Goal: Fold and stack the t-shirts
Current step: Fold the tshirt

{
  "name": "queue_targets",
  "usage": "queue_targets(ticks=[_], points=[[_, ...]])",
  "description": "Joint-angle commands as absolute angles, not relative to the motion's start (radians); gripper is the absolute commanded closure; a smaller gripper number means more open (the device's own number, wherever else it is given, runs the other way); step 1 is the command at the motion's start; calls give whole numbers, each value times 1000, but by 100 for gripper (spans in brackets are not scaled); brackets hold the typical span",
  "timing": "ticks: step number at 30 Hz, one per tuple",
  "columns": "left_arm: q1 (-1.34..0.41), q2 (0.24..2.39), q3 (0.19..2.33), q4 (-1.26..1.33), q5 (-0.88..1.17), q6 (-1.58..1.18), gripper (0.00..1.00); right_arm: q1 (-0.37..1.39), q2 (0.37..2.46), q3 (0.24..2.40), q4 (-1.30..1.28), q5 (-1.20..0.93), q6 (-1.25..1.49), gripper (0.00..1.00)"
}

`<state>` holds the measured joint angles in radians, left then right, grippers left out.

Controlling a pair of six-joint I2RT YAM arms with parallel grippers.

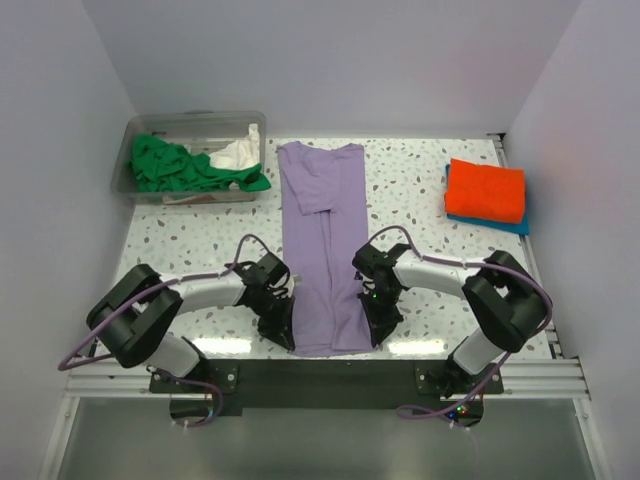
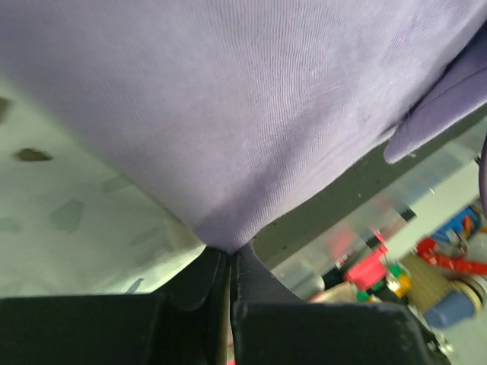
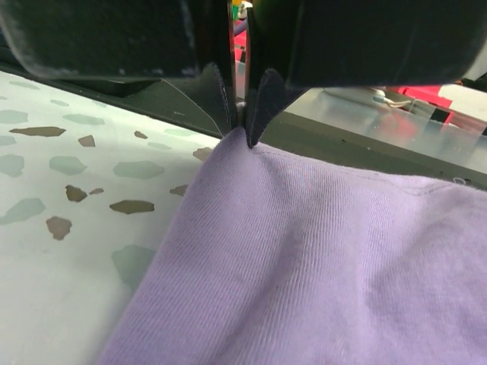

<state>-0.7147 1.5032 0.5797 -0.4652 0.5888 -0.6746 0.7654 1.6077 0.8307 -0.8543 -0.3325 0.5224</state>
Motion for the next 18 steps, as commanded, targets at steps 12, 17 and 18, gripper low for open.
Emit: queue_targets(ticks=[12,17,18], points=[[-764,1269,629,-584,368,-776,100,765,1480,877,-1038,-367,555,100],[-770,1212,707,-669,316,-788,100,765,1436,971,-1129,-322,578,100],[-770,1215,741,-676,310,-785,100,765,1434,1010,-1155,-310,584,100]])
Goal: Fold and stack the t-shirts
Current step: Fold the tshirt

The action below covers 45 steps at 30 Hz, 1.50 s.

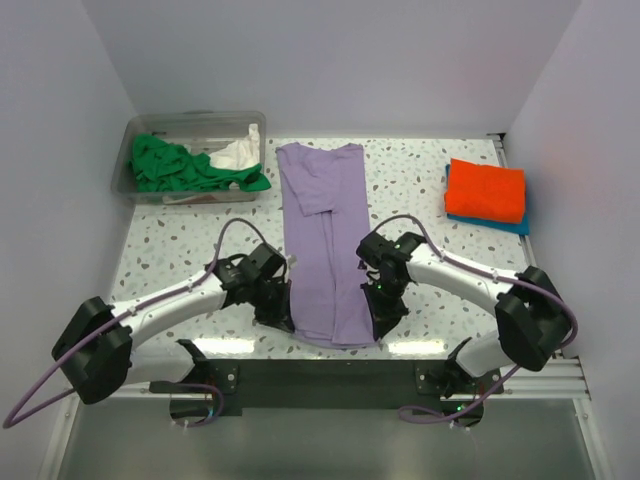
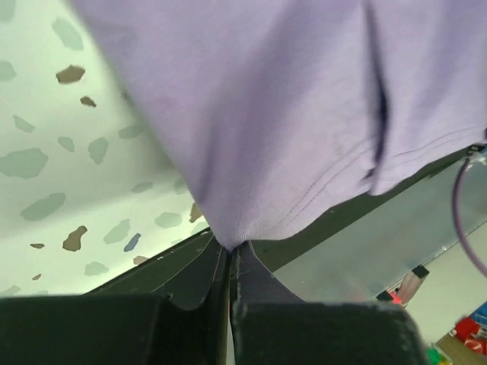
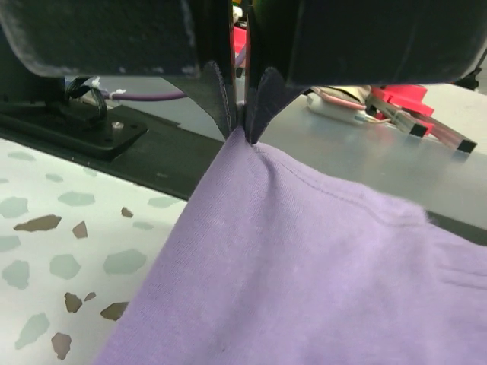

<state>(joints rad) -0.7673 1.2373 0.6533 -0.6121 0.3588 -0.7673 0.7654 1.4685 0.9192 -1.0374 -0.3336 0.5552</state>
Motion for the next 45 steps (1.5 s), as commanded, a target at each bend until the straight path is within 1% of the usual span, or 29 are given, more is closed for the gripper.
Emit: queue_targets(ticks=[1,5,9,14,19,23,30,38,45], points=[[-770,1219,759,-681,305,-775,100,764,1437,1031,-1167,-296,587,100],[-767,1261,862,-730,264,-730,100,765,1465,1112,-1201,-232,592,100],[-744,1314,948,-739,236,-683,100,764,1537,1199,-1227,-174,583,100],[-675,1365,992,-718,232,-621,100,753,1633,1310,-1258,-97,565,100],[-592,1400,1035,-672,235,-589,100,706,1738,1434,-1264,-45,563,100],[-571,1446,1058,-612,250,-586,100,661,1807,1514,-1243,-40,560,100],[-517,1525,1118,-572,209,-581,100,571,1908,1657,-1213,-26,545,100],[-443,1627,1173,-496,238,-577,100,519,2051,1865,-1223,-6,509,100],[-368,1736,1261,-446,270,-548,100,468,2154,1976,-1204,-3,491,100]])
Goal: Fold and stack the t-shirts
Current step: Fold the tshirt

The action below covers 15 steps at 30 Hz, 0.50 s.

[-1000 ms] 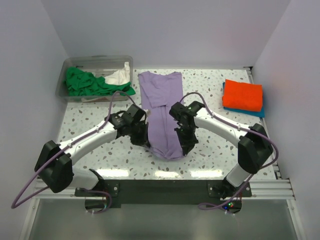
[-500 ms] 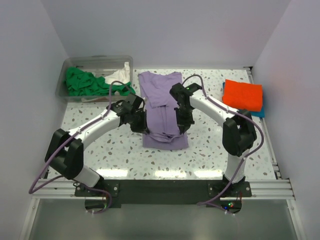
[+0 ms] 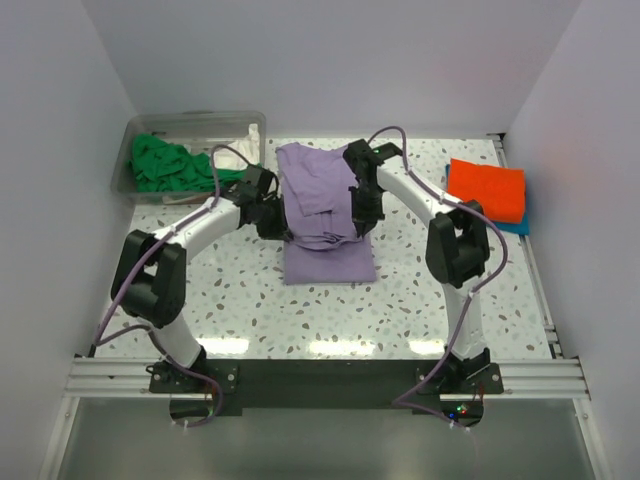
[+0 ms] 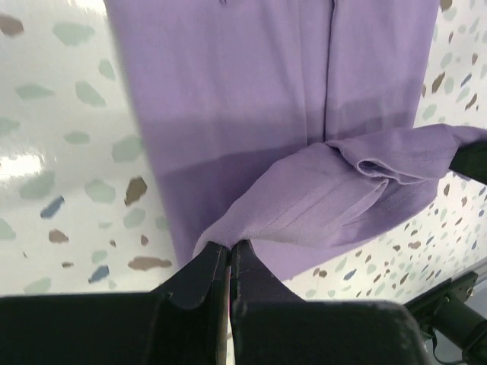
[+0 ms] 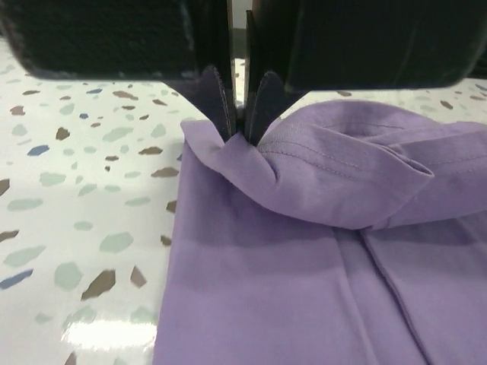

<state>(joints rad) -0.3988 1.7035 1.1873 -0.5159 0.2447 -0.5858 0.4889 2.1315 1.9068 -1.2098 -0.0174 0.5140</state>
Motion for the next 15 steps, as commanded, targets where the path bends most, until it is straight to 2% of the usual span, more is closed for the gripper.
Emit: queue_targets(ticks=[1,15], points=[[-362,1750,1275,-443,275,-546,100,462,2173,1988,-1204,-3,489,100],[-282,1933,1407,-387,321,-512,100,382,2347,2190,-1184,-18,439,100]])
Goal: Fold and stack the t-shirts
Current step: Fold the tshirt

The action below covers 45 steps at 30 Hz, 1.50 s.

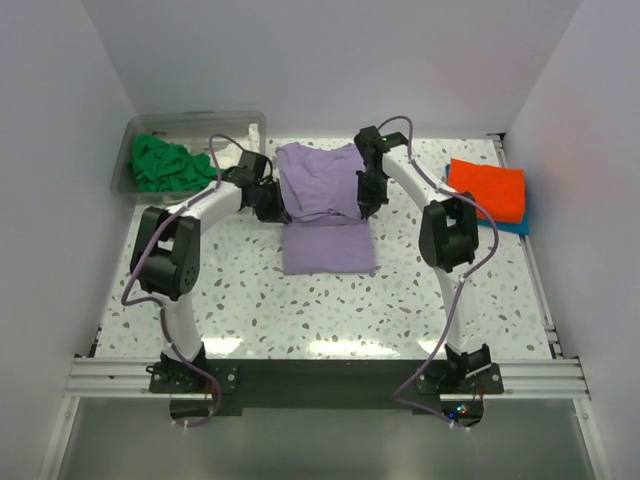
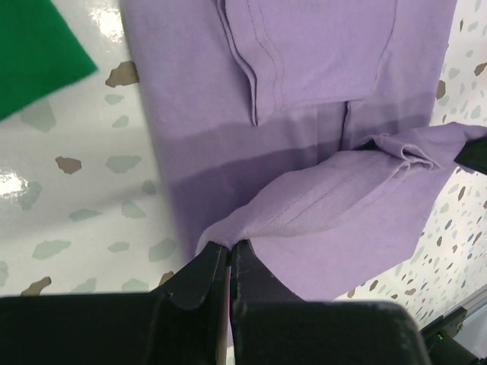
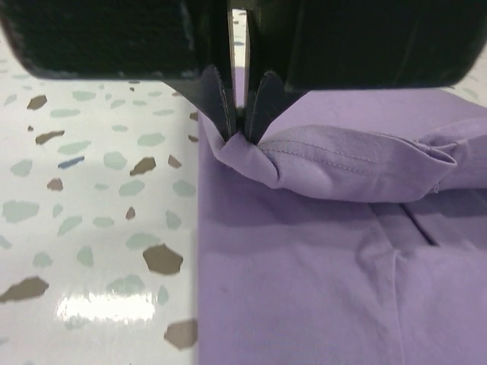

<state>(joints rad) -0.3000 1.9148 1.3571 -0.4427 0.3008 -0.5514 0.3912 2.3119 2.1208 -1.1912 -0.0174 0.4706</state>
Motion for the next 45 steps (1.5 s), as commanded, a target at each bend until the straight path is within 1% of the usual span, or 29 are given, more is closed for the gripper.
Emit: queue_targets(ticks=[1,4,7,8,9,10,11,12,13,14,16,17,23,26,30,35,40,45], points=[[-279,1951,1419,-388,324,-512,100,382,2356,2218,-1186,-21,437,100],[-275,1983,1442,-384,331,-506,99,374,2391,2247,-1177,-40,434,100],[-275,1994,1460,-365,333,-505,84,367,2420,2284,-1174,-57,434,100],[-275,1994,1466,-361,333,-503,70,364,2425,2302,-1172,-60,436,100],[-275,1996,1473,-356,336,-502,65,364,2433,2315,-1173,-64,437,100],[-275,1994,1485,-354,339,-500,60,361,2444,2327,-1173,-72,442,97],[-275,1994,1491,-353,339,-500,50,356,2445,2350,-1178,-75,445,87],[-275,1990,1494,-351,350,-499,46,354,2445,2361,-1178,-80,448,76],[-278,1955,1474,-316,379,-492,40,348,2421,2376,-1174,-78,452,47],[-278,1954,1474,-316,379,-492,39,348,2421,2376,-1173,-78,453,46],[-284,1905,1424,-287,394,-480,37,348,2383,2364,-1163,-72,454,40],[-288,1887,1402,-253,408,-476,37,348,2367,2353,-1157,-72,454,39],[-373,1731,1154,-66,416,-405,37,367,2208,2157,-1032,-146,477,37],[-443,1655,1021,53,400,-381,37,393,2192,2106,-1002,-160,483,37],[-521,1632,931,170,390,-364,37,416,2226,2085,-988,-181,500,37],[-540,1651,833,302,399,-362,37,451,2276,2091,-973,-187,514,37],[-552,1704,766,348,397,-365,36,477,2328,2128,-974,-187,525,37],[-569,1715,720,339,391,-347,36,494,2384,2149,-993,-170,531,38]])
